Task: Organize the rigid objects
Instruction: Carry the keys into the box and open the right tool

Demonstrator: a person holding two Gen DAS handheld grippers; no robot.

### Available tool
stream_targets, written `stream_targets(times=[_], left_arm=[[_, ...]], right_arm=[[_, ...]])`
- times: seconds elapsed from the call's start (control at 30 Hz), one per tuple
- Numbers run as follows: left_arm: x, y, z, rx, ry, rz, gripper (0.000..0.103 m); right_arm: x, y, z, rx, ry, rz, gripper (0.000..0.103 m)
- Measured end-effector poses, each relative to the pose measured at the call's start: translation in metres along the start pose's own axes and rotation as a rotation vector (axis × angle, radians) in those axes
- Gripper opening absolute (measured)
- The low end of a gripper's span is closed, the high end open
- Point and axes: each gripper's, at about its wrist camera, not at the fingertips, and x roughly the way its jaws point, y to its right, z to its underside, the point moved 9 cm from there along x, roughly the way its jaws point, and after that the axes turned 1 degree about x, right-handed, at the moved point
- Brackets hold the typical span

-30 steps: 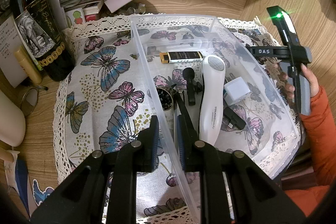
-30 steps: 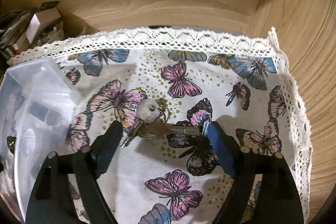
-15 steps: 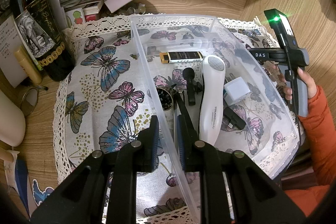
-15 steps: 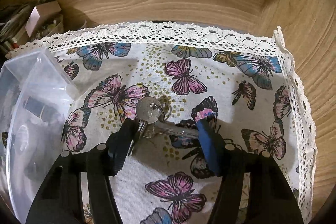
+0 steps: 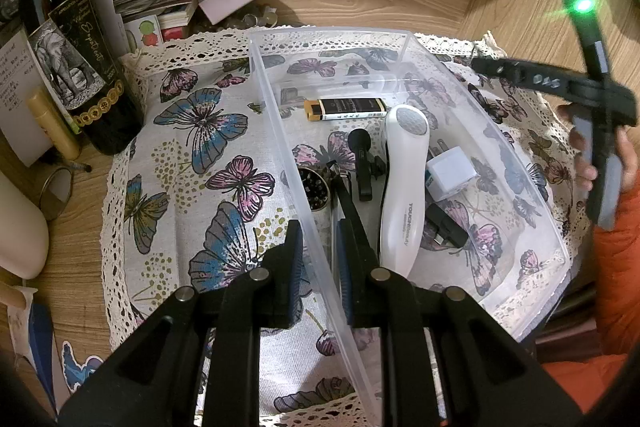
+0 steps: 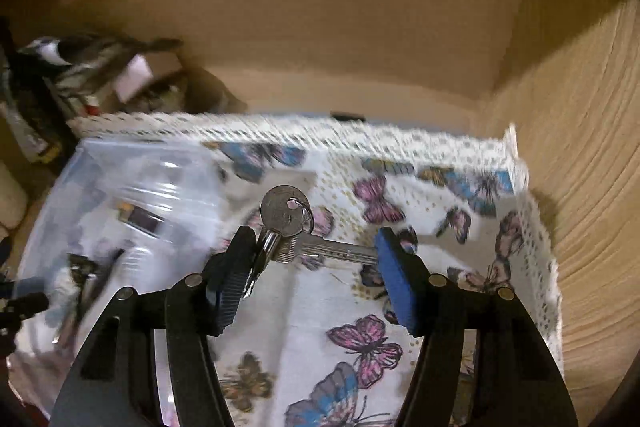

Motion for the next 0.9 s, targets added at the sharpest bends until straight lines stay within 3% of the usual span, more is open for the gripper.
stream_targets(times=[0.17,0.4,0.63,0.9], left_arm=[[0.0,0.0,0.0,0.001,-0.001,0.0,0.017],[0.0,0.0,0.0,0.001,0.0,0.0,0.017],[0.0,0.0,0.0,0.002,0.0,0.0,0.017],[0.0,0.0,0.0,0.0,0.0,0.0,0.017]], right_arm=[[-0.024,-0.029,-0.018,-0.056,0.068,-0.044,0.058],[-0.042,-0.077,-0.018,-0.165,0.109,-0.128,0.058],[-0.027,-0.118,0.001,-0.252,0.057,-0.2,0.058],[-0.001,-0.132,0.02,-0.304,-0.031,-0.211,0.059]])
